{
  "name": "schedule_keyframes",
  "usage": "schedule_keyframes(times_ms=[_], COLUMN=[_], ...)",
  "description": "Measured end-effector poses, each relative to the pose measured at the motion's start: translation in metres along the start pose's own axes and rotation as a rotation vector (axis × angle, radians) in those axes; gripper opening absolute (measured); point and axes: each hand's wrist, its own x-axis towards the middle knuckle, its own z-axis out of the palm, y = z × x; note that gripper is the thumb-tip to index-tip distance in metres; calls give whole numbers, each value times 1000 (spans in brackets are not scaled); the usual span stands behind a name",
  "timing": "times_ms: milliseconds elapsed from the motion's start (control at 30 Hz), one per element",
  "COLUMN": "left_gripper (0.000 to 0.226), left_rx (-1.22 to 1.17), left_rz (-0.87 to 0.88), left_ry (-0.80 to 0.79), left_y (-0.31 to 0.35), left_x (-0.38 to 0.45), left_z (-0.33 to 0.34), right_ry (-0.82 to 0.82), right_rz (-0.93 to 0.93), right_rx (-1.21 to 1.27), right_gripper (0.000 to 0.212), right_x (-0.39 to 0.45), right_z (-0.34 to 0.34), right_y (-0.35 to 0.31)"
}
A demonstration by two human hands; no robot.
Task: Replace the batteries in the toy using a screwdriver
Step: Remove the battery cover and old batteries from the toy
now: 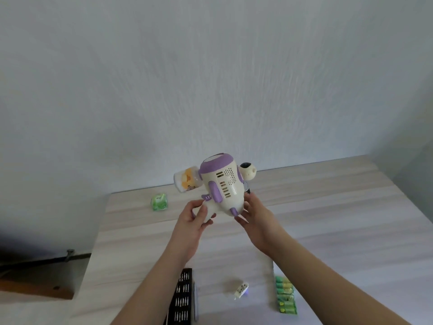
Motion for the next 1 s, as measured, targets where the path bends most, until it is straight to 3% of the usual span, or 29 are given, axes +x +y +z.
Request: schedule_keyframes(times_ms=[200, 433, 700, 1000], left_gripper=[11, 15, 19, 18], left_rx=[514, 952, 1089, 981], left_rz=[108, 285, 390, 217], left_ry=[28, 5, 10, 23], left_y=[25, 47, 55, 53], left_x=[-3, -9, -11, -16], left_z=[1, 22, 40, 56], right_ry=[50, -110, -10, 90], right_rz=[75, 43, 98, 141], right_rx=[291, 366, 503, 608], right_gripper=[37, 38, 34, 25], right_x=[14, 20, 12, 13], right_z=[1, 1, -10, -31], right_y=[-4, 10, 14, 19])
